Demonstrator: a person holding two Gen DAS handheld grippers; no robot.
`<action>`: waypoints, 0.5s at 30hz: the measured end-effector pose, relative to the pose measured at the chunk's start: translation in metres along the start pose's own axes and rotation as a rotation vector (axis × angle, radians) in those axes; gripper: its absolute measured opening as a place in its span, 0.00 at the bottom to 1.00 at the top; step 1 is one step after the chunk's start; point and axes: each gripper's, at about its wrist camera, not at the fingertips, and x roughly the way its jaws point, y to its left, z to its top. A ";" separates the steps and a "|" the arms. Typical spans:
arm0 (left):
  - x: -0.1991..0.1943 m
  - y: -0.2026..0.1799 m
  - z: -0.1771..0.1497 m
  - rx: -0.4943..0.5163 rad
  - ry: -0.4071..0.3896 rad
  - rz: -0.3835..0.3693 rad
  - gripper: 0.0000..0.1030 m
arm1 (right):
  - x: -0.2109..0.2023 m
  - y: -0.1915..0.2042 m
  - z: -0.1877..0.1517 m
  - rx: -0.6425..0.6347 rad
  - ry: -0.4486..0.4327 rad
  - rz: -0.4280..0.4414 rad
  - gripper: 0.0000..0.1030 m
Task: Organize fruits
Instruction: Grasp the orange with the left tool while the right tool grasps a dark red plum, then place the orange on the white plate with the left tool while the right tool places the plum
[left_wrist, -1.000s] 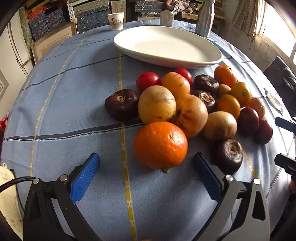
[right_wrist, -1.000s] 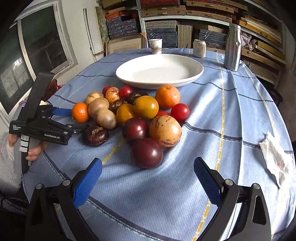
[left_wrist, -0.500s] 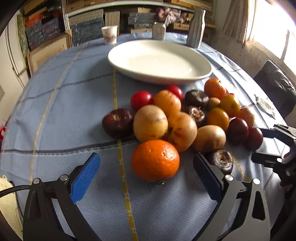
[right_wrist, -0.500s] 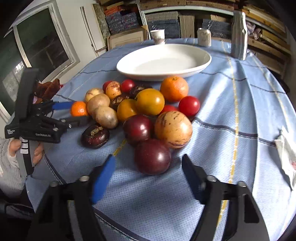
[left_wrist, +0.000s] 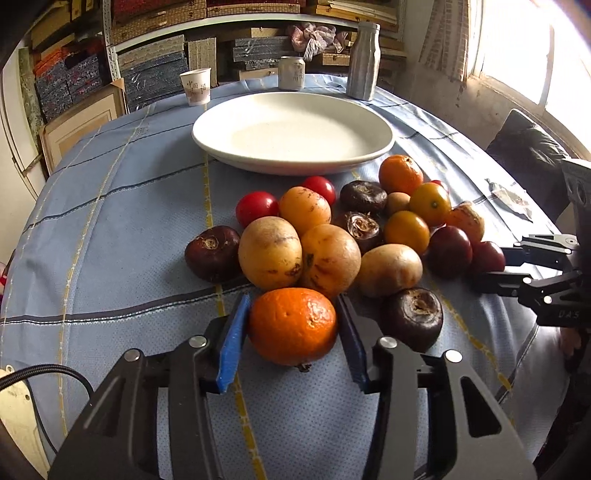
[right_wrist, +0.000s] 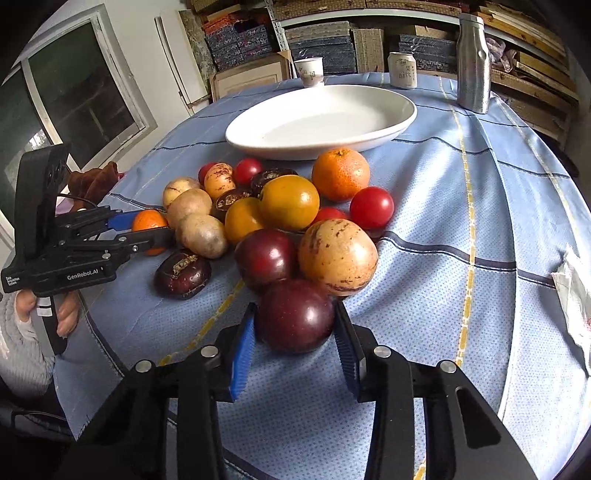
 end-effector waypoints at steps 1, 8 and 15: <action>-0.001 0.000 -0.002 0.000 -0.001 -0.003 0.45 | 0.000 0.000 0.000 0.001 -0.001 0.001 0.39; -0.011 -0.001 -0.010 -0.002 -0.013 -0.035 0.45 | -0.004 -0.004 -0.002 0.016 -0.022 0.022 0.37; -0.033 -0.003 0.004 0.014 -0.069 -0.023 0.45 | -0.028 -0.003 0.004 0.006 -0.088 0.037 0.37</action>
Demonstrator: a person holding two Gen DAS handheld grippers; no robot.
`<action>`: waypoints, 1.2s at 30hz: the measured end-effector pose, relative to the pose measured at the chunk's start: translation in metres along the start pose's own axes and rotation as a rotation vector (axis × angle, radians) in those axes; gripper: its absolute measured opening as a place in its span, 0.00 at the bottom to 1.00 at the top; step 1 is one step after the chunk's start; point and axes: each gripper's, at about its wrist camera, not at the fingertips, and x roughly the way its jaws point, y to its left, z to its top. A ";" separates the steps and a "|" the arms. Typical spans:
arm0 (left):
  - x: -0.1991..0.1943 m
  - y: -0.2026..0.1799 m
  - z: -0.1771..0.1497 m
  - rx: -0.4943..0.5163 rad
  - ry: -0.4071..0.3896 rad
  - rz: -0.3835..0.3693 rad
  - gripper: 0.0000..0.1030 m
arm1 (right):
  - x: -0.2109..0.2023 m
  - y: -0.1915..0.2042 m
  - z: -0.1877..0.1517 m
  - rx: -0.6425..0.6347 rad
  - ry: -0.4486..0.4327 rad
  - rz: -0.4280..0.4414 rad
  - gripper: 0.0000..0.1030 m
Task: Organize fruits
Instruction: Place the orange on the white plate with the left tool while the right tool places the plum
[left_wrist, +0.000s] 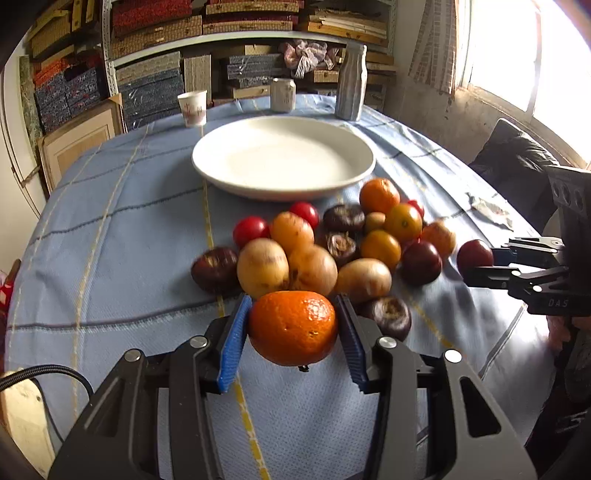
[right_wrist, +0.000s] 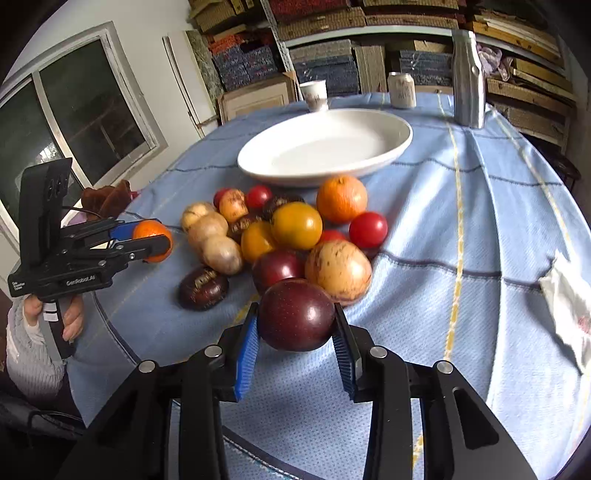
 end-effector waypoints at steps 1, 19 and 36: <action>-0.001 0.000 0.009 0.008 -0.007 0.012 0.45 | -0.004 0.000 0.006 -0.007 -0.009 -0.004 0.37; 0.121 0.045 0.129 -0.105 0.083 -0.014 0.45 | 0.102 -0.037 0.159 -0.013 0.014 -0.095 0.38; 0.062 0.064 0.112 -0.175 -0.057 0.033 0.80 | 0.038 -0.039 0.129 0.018 -0.166 -0.092 0.65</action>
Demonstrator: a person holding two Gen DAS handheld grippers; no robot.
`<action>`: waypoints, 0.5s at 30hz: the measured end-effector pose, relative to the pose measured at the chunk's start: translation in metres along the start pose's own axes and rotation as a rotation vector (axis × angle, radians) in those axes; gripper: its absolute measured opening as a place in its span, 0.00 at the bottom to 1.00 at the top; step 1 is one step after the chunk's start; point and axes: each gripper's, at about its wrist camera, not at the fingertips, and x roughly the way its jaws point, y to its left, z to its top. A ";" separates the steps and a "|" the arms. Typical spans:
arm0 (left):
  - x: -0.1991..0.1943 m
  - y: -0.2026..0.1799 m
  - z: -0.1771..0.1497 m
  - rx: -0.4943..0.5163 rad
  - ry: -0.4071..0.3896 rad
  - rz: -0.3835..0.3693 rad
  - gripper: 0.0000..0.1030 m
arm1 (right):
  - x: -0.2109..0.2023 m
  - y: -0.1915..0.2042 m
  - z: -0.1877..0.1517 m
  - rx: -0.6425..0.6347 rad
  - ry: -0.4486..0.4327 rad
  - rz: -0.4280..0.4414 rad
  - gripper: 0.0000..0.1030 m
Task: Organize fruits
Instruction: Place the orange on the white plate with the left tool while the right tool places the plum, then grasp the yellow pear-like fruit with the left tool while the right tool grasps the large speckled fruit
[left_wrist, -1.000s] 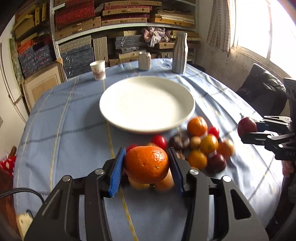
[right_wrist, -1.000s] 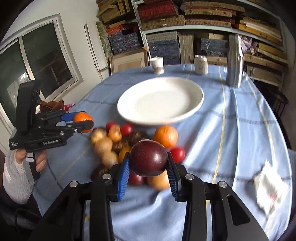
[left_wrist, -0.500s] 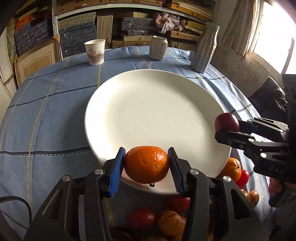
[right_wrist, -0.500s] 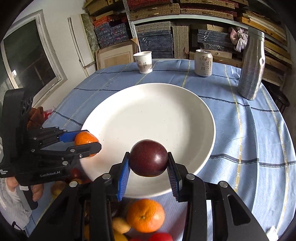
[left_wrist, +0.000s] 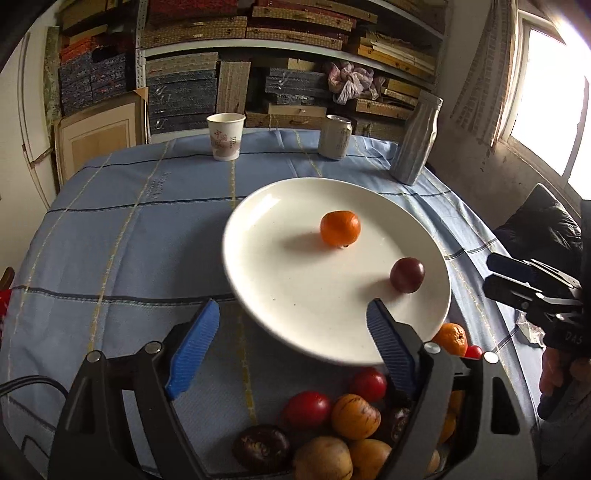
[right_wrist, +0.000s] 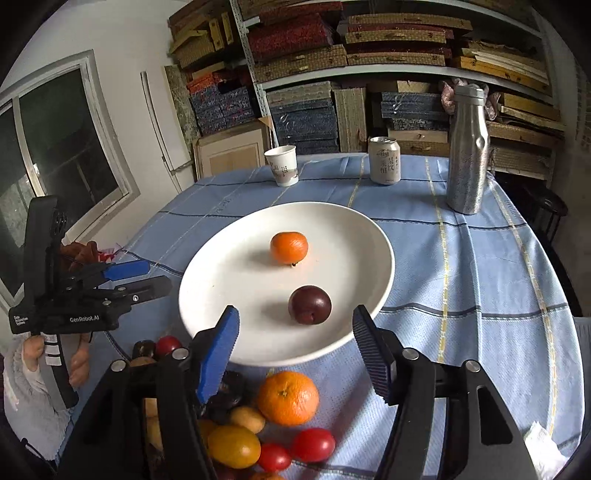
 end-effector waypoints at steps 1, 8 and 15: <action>-0.008 0.004 -0.008 -0.011 -0.007 0.008 0.84 | -0.010 -0.001 -0.009 0.006 -0.018 -0.012 0.67; -0.042 0.019 -0.074 -0.058 -0.015 0.073 0.86 | -0.053 -0.018 -0.066 0.089 -0.090 -0.007 0.75; -0.060 -0.008 -0.106 0.043 -0.034 0.025 0.86 | -0.074 -0.027 -0.092 0.158 -0.130 0.034 0.84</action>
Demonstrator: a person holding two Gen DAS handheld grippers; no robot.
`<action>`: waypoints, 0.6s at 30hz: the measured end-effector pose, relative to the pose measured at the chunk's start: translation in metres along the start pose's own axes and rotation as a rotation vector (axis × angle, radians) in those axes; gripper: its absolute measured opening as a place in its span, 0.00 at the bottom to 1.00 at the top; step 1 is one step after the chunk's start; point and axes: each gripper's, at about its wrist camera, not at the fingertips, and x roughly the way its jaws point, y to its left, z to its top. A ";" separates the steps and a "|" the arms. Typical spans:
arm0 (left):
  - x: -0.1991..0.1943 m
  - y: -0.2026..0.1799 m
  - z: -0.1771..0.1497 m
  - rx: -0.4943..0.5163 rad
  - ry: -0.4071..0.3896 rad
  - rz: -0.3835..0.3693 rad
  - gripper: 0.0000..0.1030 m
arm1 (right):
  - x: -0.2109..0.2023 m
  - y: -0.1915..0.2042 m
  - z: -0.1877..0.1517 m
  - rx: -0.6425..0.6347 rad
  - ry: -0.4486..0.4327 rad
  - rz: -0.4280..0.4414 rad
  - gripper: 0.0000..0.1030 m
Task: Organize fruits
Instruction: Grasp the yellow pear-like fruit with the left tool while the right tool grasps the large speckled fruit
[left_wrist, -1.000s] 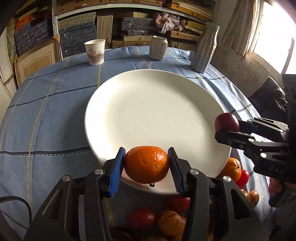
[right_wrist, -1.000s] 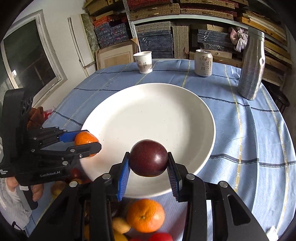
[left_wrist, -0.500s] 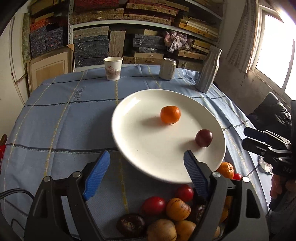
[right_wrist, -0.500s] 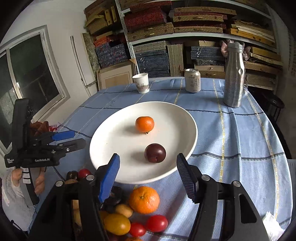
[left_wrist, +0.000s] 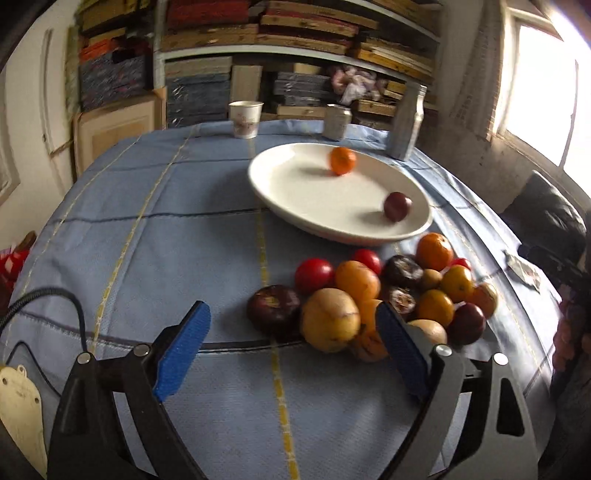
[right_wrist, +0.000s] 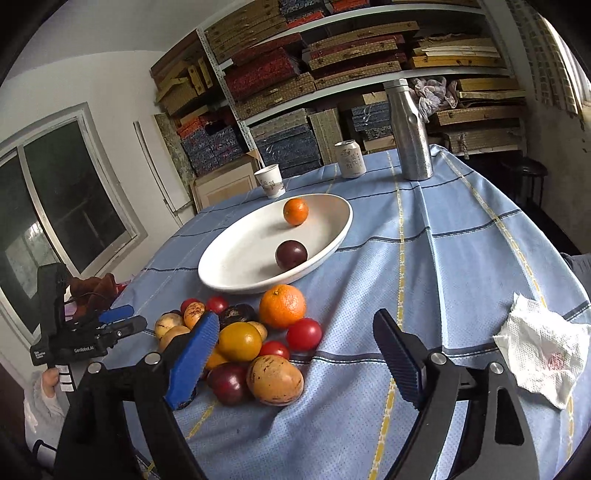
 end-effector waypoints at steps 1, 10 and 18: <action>0.000 -0.006 0.000 0.023 0.000 0.000 0.86 | 0.000 0.000 -0.001 0.000 0.001 -0.003 0.84; 0.013 -0.012 0.003 0.041 0.036 0.011 0.86 | 0.004 0.002 -0.001 0.001 0.016 0.007 0.84; 0.020 -0.008 0.006 0.037 0.035 0.024 0.79 | 0.004 0.002 -0.001 0.003 0.024 0.004 0.85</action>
